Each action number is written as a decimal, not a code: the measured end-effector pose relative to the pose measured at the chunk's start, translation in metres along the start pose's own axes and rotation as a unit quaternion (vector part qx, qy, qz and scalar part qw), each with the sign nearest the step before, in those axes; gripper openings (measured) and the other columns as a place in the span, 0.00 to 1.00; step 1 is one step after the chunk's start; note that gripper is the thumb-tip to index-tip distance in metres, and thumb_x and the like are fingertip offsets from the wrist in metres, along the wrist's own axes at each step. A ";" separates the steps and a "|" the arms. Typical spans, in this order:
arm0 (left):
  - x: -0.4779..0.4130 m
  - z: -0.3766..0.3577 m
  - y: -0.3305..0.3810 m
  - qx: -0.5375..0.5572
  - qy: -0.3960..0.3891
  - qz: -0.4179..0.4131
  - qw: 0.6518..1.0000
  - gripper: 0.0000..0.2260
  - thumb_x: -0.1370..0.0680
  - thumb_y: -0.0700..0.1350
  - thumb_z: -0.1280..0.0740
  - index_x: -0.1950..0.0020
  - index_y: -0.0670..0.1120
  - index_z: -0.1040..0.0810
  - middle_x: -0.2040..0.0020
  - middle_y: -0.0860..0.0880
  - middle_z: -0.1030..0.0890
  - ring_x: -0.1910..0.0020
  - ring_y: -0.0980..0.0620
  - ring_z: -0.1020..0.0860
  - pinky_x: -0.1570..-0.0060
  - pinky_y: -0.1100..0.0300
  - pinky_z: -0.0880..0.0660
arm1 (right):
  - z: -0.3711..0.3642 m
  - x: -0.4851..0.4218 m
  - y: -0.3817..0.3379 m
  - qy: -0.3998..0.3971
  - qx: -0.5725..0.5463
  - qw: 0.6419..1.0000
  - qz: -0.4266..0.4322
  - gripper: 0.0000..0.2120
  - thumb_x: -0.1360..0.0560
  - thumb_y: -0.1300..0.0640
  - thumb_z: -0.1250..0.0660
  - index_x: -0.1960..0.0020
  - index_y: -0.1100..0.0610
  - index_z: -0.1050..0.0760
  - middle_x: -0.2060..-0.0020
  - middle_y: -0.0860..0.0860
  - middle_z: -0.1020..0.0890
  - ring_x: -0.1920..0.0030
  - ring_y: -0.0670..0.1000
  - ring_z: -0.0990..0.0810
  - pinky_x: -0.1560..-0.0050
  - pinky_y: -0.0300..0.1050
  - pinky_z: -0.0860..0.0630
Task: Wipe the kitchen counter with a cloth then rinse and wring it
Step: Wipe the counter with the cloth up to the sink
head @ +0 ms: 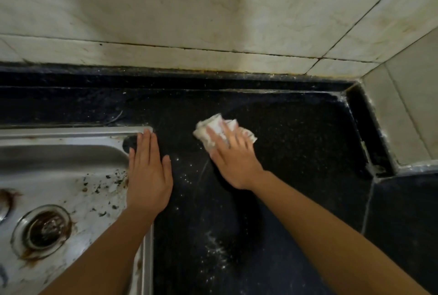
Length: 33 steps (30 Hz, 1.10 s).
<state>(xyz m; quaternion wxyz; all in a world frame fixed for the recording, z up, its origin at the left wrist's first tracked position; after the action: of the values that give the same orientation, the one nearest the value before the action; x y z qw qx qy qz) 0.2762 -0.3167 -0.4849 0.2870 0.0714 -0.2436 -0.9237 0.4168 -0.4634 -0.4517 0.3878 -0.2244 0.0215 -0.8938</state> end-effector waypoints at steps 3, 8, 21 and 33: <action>0.000 0.001 0.000 -0.002 -0.001 -0.002 1.000 0.27 0.19 0.50 0.54 0.23 0.39 0.51 0.22 0.45 0.51 0.23 0.52 0.56 0.26 0.55 0.61 | -0.007 0.035 0.009 -0.041 0.050 0.989 0.136 0.25 0.21 0.39 0.60 0.26 0.36 0.64 0.24 0.45 0.64 0.26 0.51 0.69 0.29 0.46 0.71; 0.002 0.002 0.001 0.008 0.000 -0.003 1.000 0.27 0.19 0.51 0.55 0.22 0.40 0.52 0.22 0.46 0.52 0.23 0.53 0.57 0.26 0.57 0.62 | 0.006 0.046 0.086 -0.011 0.070 0.997 -0.011 0.27 0.23 0.36 0.62 0.26 0.39 0.62 0.22 0.49 0.57 0.23 0.56 0.60 0.26 0.50 0.61; -0.001 0.000 -0.002 0.048 0.011 0.000 0.999 0.25 0.18 0.49 0.53 0.23 0.41 0.51 0.22 0.48 0.51 0.23 0.54 0.55 0.26 0.60 0.61 | 0.041 -0.056 0.090 0.109 -0.110 0.914 -0.374 0.27 0.18 0.45 0.57 0.22 0.48 0.60 0.22 0.56 0.60 0.24 0.61 0.63 0.27 0.58 0.64; -0.001 0.000 -0.003 0.065 0.010 0.002 0.998 0.25 0.18 0.48 0.54 0.23 0.41 0.50 0.22 0.47 0.50 0.23 0.54 0.54 0.26 0.61 0.62 | 0.001 -0.034 -0.043 0.016 -0.013 0.999 0.042 0.26 0.18 0.45 0.54 0.22 0.43 0.60 0.22 0.52 0.61 0.24 0.58 0.65 0.26 0.54 0.67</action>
<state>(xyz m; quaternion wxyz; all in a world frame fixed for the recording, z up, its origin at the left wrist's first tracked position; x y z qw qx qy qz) 0.2756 -0.3139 -0.4863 0.2855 0.0988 -0.3008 -0.9046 0.4083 -0.4090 -0.4543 0.4214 -0.2137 0.0488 -0.8800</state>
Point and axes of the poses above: each hand's wrist, its own x-axis away from the middle knuckle, its own z-axis out of the back of the hand, y = z × x, the point moved 1 cm from there along -x, towards the middle knuckle
